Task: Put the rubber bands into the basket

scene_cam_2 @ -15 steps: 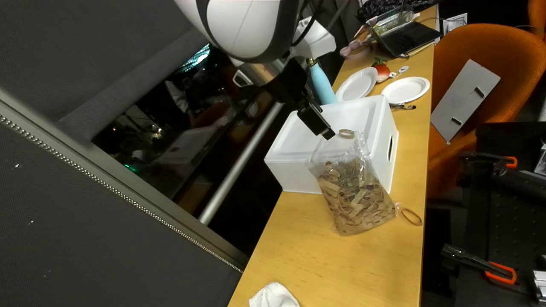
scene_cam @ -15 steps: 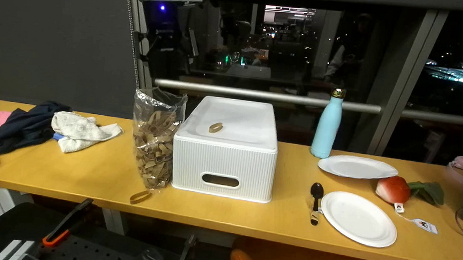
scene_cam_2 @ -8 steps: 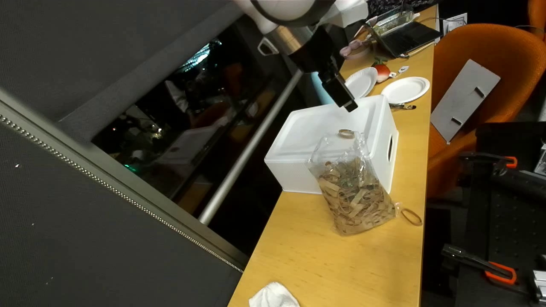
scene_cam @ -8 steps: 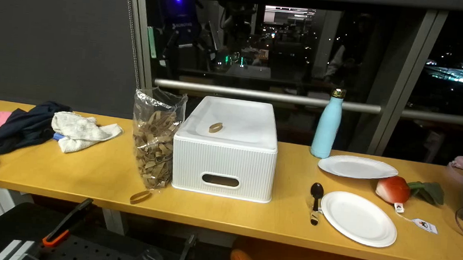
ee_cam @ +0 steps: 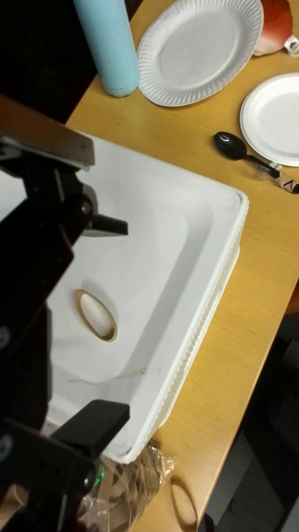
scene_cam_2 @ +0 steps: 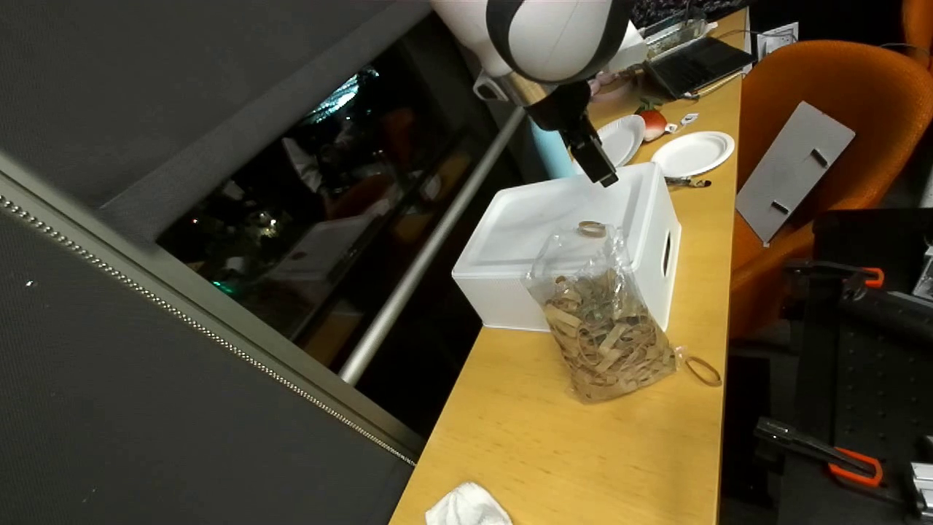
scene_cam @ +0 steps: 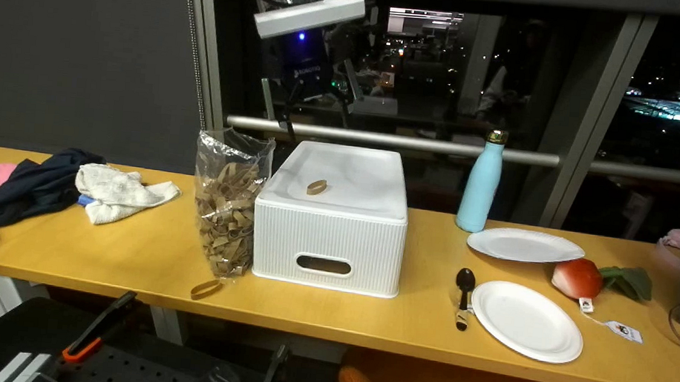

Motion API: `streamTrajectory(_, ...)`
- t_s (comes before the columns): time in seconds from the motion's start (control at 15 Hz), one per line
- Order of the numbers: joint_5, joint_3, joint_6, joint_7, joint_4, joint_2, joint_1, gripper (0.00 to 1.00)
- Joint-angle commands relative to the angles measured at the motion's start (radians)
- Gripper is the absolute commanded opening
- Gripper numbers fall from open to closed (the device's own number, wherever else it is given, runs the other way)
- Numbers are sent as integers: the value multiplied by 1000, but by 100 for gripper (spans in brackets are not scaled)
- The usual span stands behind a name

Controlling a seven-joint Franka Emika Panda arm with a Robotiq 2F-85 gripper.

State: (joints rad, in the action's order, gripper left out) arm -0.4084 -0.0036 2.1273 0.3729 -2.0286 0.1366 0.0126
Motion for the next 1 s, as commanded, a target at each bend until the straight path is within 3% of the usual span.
streamTrajectory(0.0, -9, -9, 83, -5, 11, 54, 11, 100)
streamTrajectory(0.93, 12, -13, 225, 19, 45, 195, 31, 100)
